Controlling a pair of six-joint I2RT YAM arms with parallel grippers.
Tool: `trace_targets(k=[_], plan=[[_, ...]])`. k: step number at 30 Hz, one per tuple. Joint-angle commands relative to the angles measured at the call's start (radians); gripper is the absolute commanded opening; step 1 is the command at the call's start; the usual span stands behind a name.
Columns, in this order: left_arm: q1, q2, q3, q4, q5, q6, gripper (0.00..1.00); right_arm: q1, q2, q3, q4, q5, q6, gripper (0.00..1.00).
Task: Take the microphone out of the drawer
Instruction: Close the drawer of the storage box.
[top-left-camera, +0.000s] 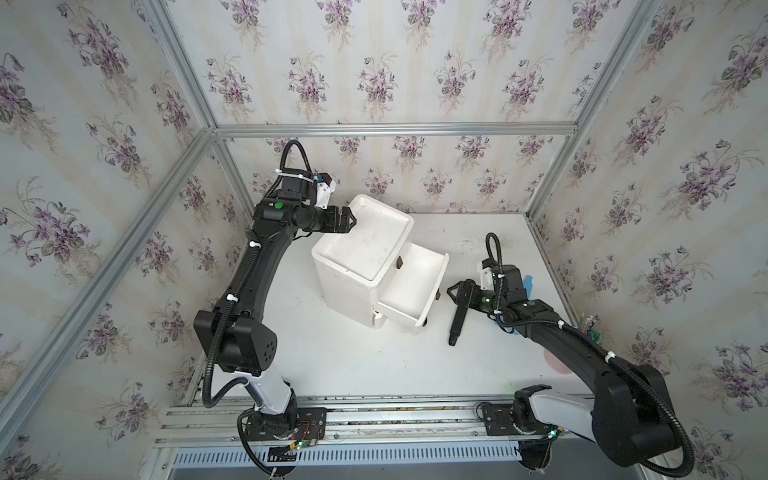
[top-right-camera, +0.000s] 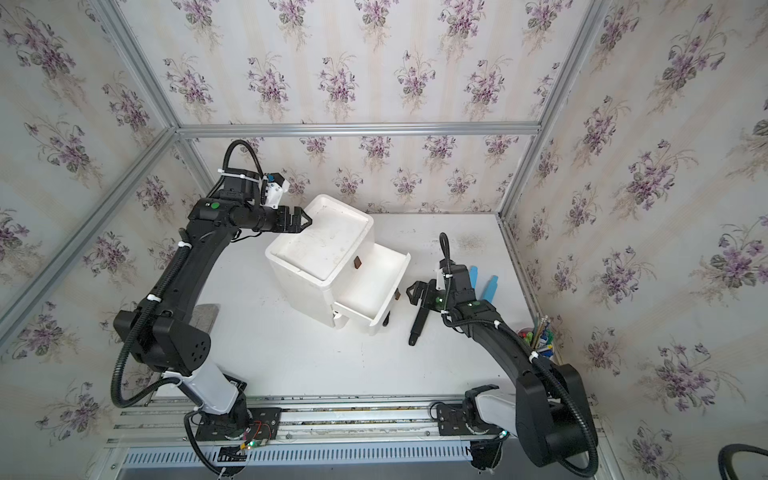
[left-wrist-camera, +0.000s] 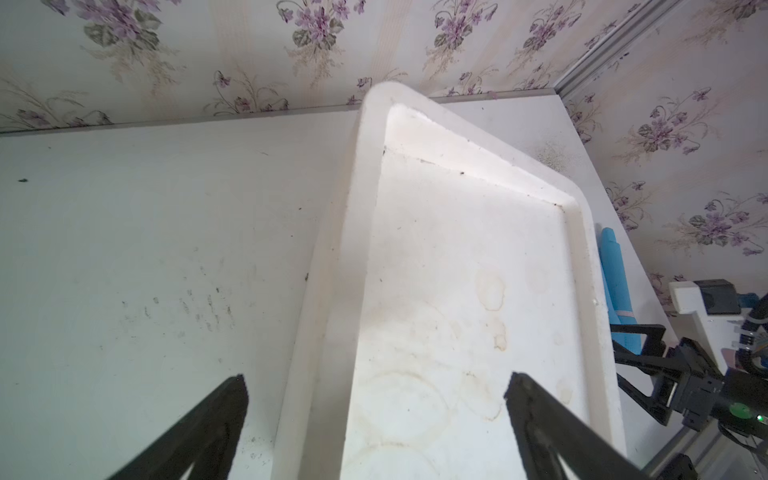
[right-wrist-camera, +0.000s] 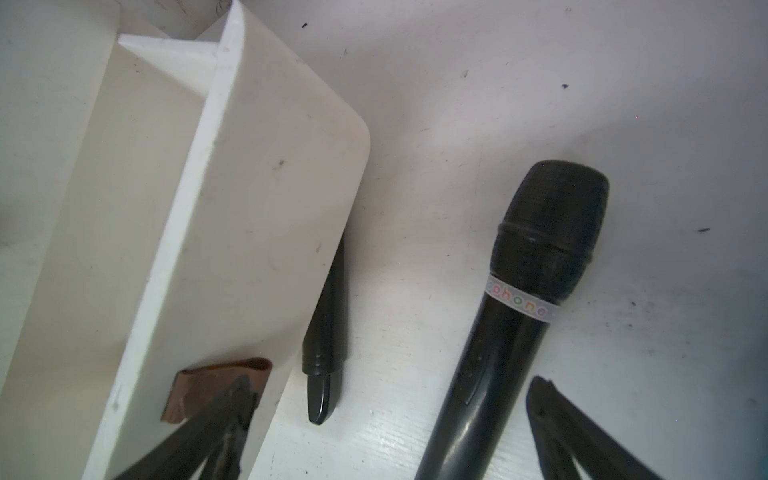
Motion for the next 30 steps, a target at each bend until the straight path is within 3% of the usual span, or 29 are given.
trace_targets(k=[1, 11, 22, 26, 30], plan=[[0.002, 0.002, -0.011, 0.022, 0.066, -0.006, 0.99, 0.032, 0.029, 0.01, 0.076, 0.01, 0.027, 1.0], [-0.02, -0.02, -0.093, 0.036, 0.116, -0.011, 0.99, 0.216, 0.213, 0.133, 0.187, 0.022, 0.075, 1.0], [-0.064, -0.043, -0.168, 0.039, 0.134, -0.001, 0.99, 0.251, 0.292, 0.241, 0.237, 0.01, 0.102, 1.0], [-0.068, -0.04, -0.184, 0.039, 0.142, -0.011, 0.99, 0.315, 0.369, 0.301, 0.226, -0.001, 0.093, 1.0], [-0.068, -0.052, -0.187, 0.04, 0.094, -0.014, 0.99, 0.333, 0.419, 0.314, 0.246, -0.015, 0.116, 1.0]])
